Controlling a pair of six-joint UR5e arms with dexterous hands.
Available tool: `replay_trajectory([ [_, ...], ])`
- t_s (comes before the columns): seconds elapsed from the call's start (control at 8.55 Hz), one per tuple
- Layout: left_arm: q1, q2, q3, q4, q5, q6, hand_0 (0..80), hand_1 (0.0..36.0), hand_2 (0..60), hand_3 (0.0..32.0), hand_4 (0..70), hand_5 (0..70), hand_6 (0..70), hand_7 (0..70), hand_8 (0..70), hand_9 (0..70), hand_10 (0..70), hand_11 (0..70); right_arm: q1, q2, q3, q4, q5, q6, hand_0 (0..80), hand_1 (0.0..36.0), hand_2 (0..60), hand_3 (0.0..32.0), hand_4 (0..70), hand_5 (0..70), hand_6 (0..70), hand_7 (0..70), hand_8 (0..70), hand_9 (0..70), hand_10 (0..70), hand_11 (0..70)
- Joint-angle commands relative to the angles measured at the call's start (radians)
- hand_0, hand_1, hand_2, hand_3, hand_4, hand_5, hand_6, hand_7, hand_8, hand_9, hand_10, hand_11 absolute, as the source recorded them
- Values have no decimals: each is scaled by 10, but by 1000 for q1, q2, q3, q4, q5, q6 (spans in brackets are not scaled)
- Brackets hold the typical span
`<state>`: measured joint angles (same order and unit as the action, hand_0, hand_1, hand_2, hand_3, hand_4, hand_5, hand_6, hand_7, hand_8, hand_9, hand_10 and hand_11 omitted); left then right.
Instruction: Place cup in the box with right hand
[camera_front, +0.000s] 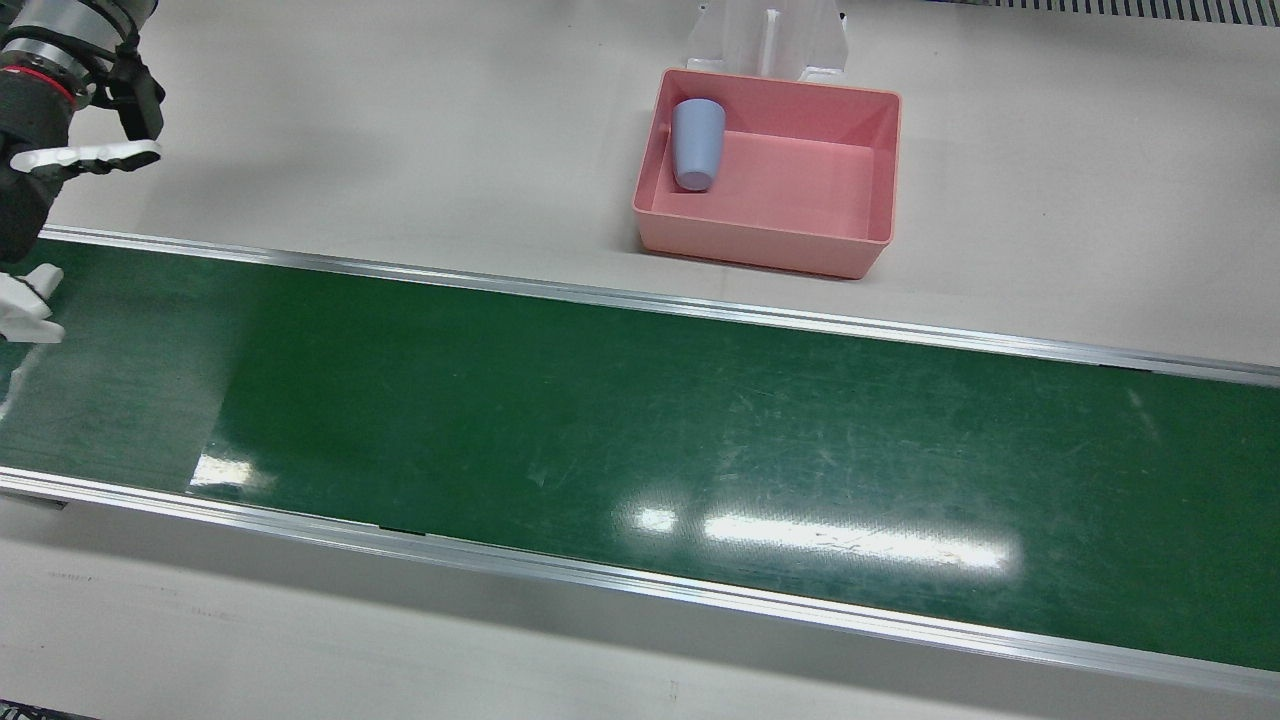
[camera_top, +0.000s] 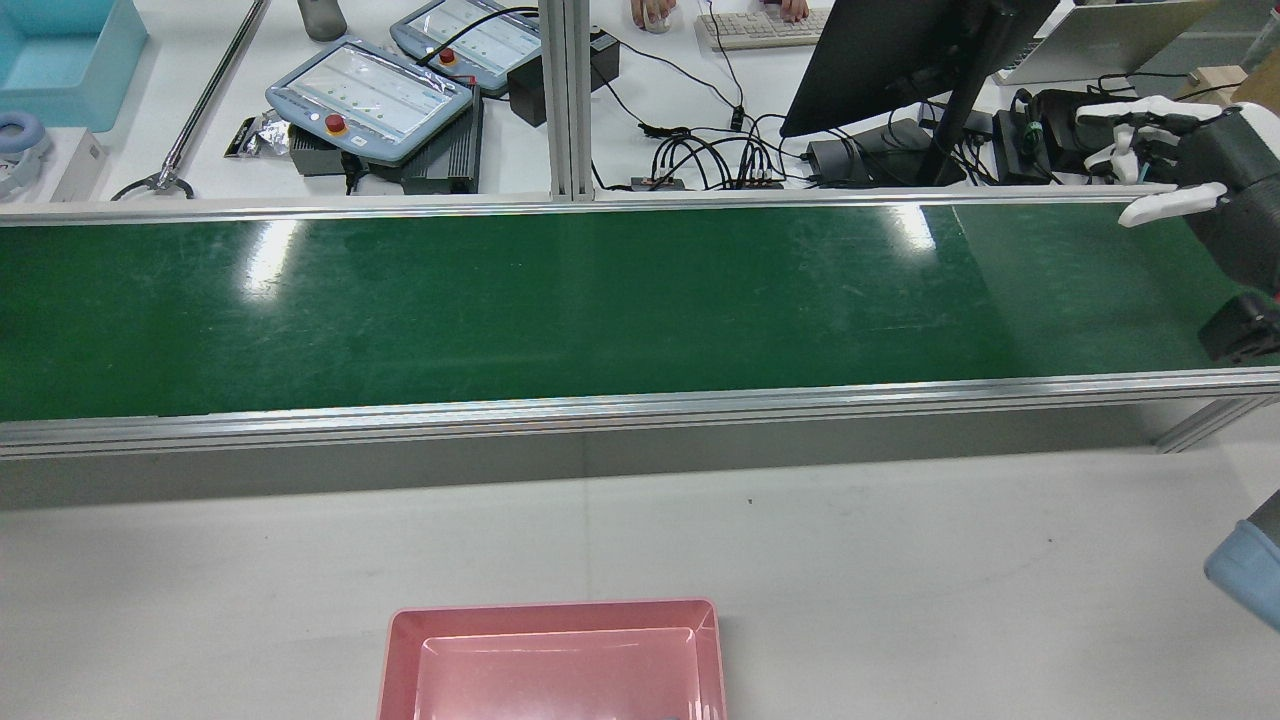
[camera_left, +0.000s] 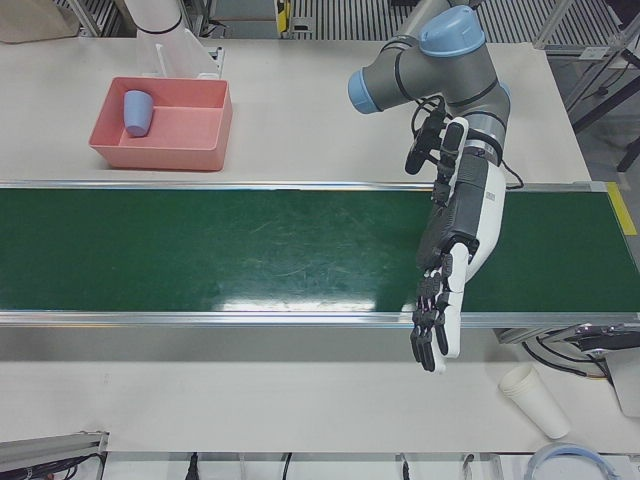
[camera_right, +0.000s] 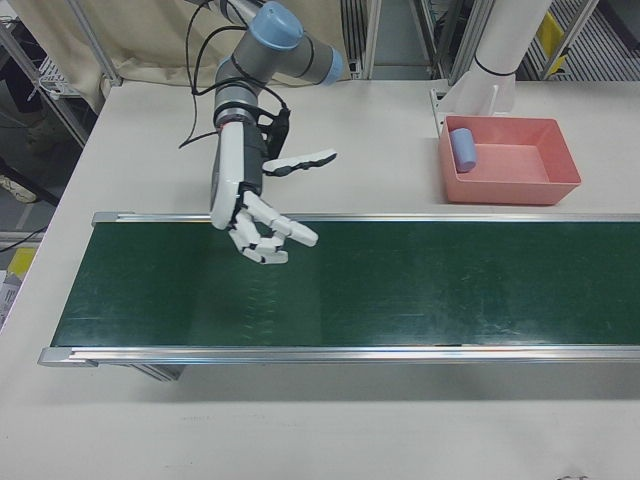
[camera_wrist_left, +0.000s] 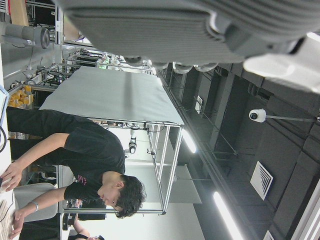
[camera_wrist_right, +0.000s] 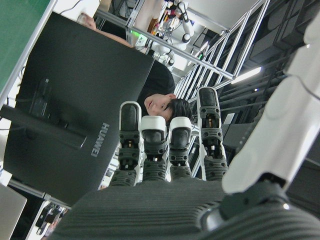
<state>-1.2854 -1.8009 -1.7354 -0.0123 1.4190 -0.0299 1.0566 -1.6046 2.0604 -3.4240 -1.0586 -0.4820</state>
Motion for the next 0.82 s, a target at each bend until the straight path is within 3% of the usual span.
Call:
replay_trajectory([
  [0.0,0,0,-1,0,0,-1,0,0,0,0,0,0,0,0,0,0,0,0,95,-4,-88,6,-17,20,505,96,74,0,268,109,263,700,487,700,315,458],
  [0.12,0,0,0,0,0,-1,0,0,0,0,0,0,0,0,0,0,0,0,98,-5,-86,6,-32,23,531,98,26,0,298,112,248,700,471,700,309,451],
  [0.23,0,0,0,0,0,-1,0,0,0,0,0,0,0,0,0,0,0,0,97,-1,-72,6,-37,23,519,98,40,0,235,86,158,532,309,499,198,300],
  [0.35,0,0,2,0,0,1,0,0,0,0,0,0,0,0,0,0,0,0,91,0,-63,6,-56,31,530,93,0,0,212,71,102,319,176,302,119,187],
  [0.47,0,0,4,-2,-2,-1,0,0,0,0,0,0,0,0,0,0,0,0,82,2,-78,5,-114,66,526,136,43,0,146,57,47,102,36,77,47,87],
  [0.59,0,0,4,0,0,-1,0,0,0,0,0,0,0,0,0,0,0,0,83,-1,-78,6,-124,72,539,152,25,0,126,53,18,0,0,0,12,39],
  [0.7,0,0,4,0,0,-1,0,0,0,0,0,0,0,0,0,0,0,0,83,-1,-74,6,-127,77,543,165,28,0,102,51,6,0,0,0,0,11],
])
